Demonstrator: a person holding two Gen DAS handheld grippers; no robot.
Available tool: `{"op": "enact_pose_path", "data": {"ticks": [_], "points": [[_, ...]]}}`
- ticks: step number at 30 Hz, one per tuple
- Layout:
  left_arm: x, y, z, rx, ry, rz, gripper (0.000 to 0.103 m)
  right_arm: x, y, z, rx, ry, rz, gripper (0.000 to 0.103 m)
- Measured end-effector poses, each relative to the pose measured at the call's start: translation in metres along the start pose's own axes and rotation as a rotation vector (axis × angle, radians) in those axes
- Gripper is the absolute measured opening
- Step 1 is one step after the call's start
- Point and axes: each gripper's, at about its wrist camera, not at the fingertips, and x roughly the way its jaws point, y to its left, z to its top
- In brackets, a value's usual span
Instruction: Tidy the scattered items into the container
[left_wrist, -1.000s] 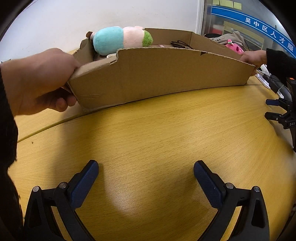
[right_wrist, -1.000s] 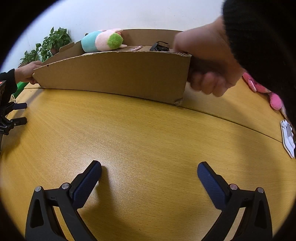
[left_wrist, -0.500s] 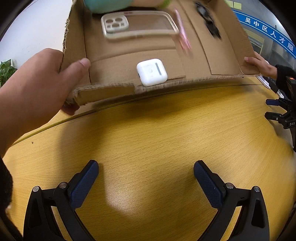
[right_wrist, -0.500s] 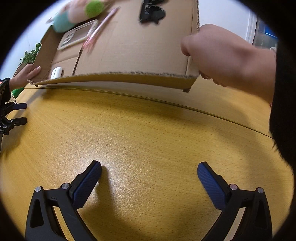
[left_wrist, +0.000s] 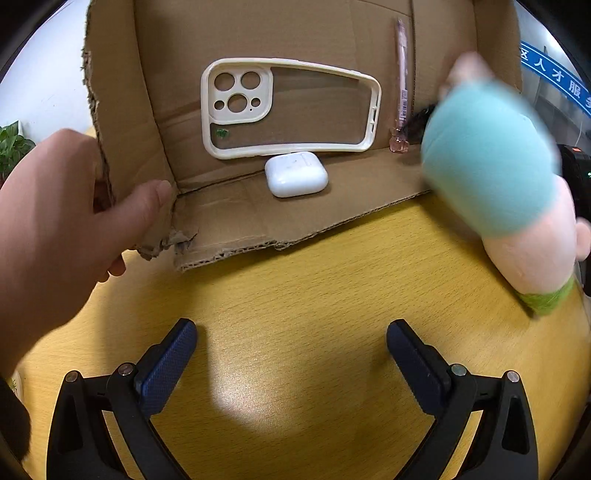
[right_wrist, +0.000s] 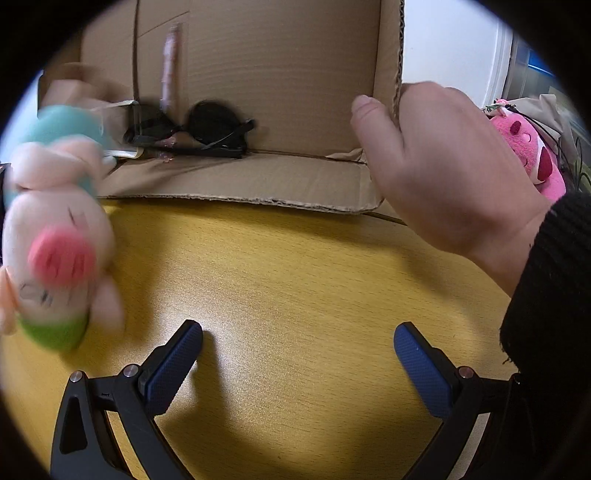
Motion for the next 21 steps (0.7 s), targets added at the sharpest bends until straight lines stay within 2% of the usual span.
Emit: {"op": "enact_pose_path", "data": {"ticks": [21], "points": [[-0.0008, -0.0011, -0.0020, 0.003, 0.000, -0.003, 0.103, -0.0006, 0.0001, -0.0006, 0.000, -0.001, -0.001, 0.103]]}}
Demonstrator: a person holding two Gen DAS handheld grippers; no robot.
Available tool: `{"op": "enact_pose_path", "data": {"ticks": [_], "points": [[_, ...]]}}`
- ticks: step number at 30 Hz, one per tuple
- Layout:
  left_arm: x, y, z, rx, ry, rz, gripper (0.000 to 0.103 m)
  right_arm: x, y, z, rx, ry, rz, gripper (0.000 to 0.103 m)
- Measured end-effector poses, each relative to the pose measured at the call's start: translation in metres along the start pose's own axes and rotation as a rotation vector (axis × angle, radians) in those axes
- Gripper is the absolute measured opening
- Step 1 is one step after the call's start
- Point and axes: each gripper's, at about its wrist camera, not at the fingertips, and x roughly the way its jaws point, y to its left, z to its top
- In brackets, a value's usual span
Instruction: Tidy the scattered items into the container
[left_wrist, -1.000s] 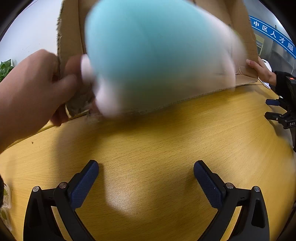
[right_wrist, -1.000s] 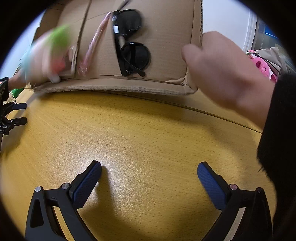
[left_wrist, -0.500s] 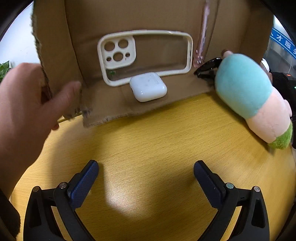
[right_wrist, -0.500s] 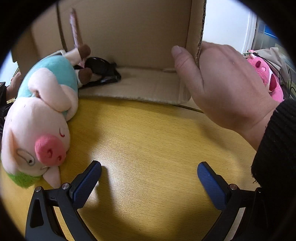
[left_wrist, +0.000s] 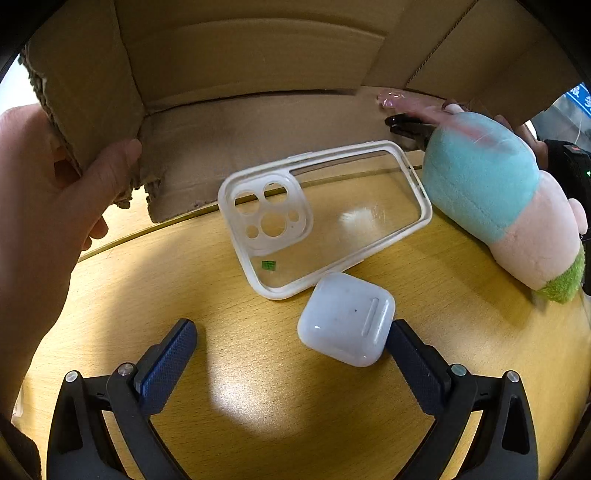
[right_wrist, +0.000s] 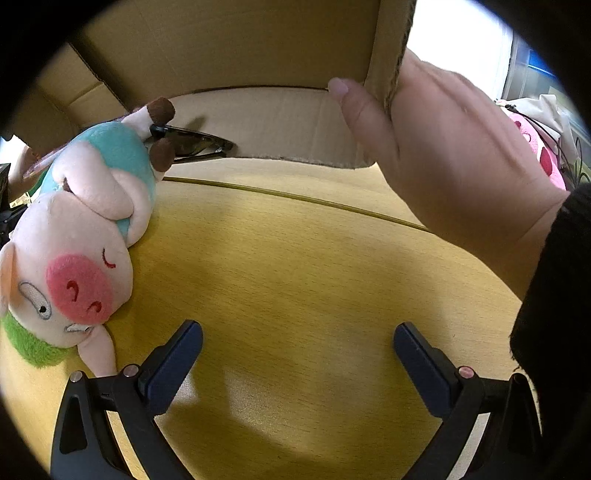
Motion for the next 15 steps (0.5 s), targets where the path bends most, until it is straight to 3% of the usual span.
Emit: {"op": "enact_pose_path", "data": {"ticks": [15], "points": [[0.0000, -0.0007, -0.0008, 0.000, 0.000, 0.000, 0.103, -0.0024, -0.0010, 0.0006, 0.000, 0.000, -0.001, 0.103]]}}
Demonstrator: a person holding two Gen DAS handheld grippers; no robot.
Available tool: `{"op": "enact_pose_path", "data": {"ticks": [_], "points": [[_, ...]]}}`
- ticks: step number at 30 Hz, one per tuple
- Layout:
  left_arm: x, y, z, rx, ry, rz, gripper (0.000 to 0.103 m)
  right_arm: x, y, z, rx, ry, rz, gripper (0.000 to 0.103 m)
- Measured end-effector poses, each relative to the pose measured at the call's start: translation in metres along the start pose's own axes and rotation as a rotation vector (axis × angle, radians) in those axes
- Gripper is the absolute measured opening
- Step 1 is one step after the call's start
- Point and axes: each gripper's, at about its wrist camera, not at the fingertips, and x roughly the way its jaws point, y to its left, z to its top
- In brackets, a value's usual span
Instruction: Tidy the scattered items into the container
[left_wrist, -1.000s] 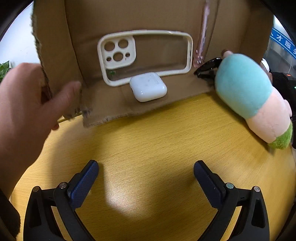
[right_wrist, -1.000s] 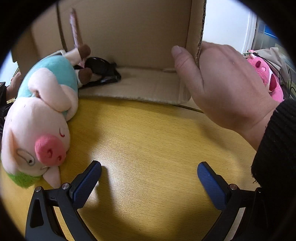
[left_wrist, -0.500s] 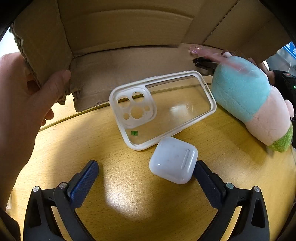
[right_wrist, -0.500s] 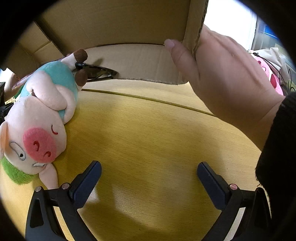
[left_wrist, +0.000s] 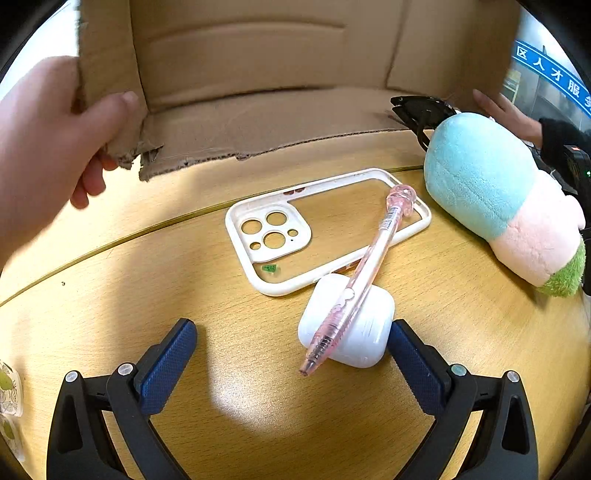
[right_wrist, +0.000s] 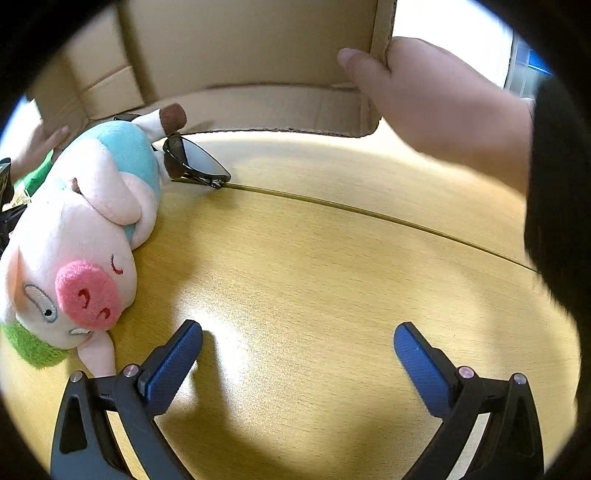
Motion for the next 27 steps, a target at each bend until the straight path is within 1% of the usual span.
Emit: {"op": "enact_pose_path", "data": {"ticks": [27], "points": [[-0.0001, -0.0009, -0.0013, 0.000, -0.001, 0.001, 0.103, 0.0014, -0.0001, -0.0010, 0.000, 0.000, -0.001, 0.103]]}}
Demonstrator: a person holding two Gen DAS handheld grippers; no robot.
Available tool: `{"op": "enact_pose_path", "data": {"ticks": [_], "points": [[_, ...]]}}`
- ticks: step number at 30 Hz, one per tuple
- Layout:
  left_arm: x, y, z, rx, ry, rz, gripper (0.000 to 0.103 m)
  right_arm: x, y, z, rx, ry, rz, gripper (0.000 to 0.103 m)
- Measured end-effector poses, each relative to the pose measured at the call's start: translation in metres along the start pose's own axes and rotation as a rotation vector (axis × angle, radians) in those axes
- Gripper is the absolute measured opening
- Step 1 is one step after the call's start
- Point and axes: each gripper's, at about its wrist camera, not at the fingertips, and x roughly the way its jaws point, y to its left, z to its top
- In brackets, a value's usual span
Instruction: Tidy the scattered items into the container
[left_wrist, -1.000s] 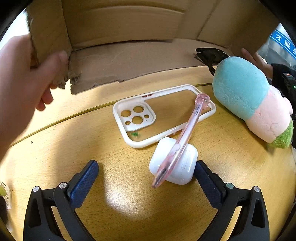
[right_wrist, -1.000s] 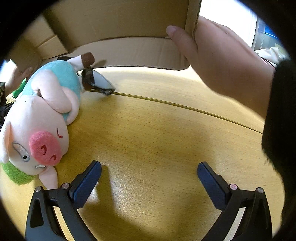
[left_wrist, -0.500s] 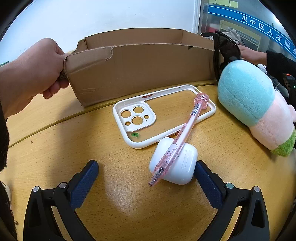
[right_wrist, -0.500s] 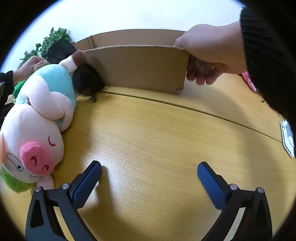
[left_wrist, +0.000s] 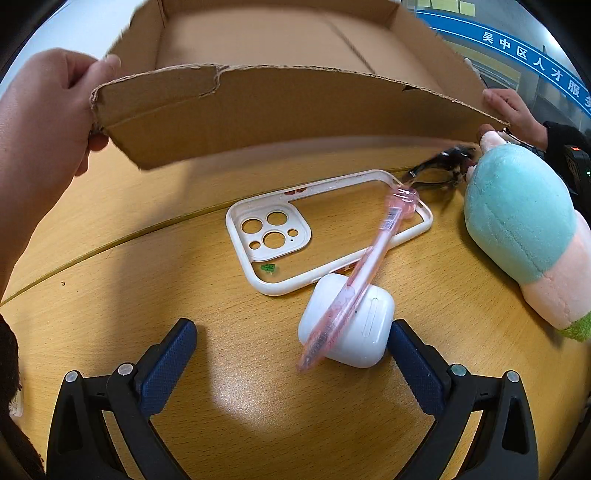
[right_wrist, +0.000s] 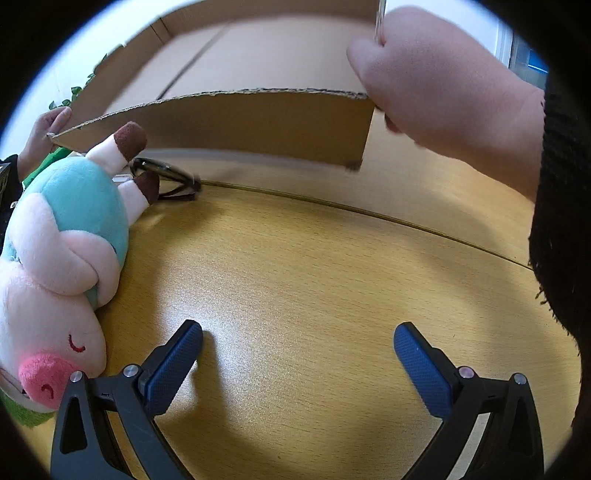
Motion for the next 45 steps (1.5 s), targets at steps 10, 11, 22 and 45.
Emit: {"op": "enact_pose_path", "data": {"ticks": [10, 11, 22, 45], "points": [[0.0003, -0.0005, -0.0010, 0.000, 0.000, 0.000, 0.103, -0.0024, -0.0013, 0.0001, -0.001, -0.001, -0.001, 0.103], [0.0004, -0.0006, -0.0011, 0.000, 0.000, 0.000, 0.103, -0.0028, -0.0016, 0.0001, -0.001, -0.001, -0.001, 0.103], [0.0001, -0.0007, -0.0011, 0.000, 0.000, 0.000, 0.103, -0.0042, -0.0011, 0.0001, 0.000, -0.001, -0.001, 0.103], [0.0006, -0.0018, -0.0016, -0.003, 0.000, 0.002, 0.103, 0.0013, 0.0001, -0.0017, 0.009, 0.000, -0.005, 0.103]]}}
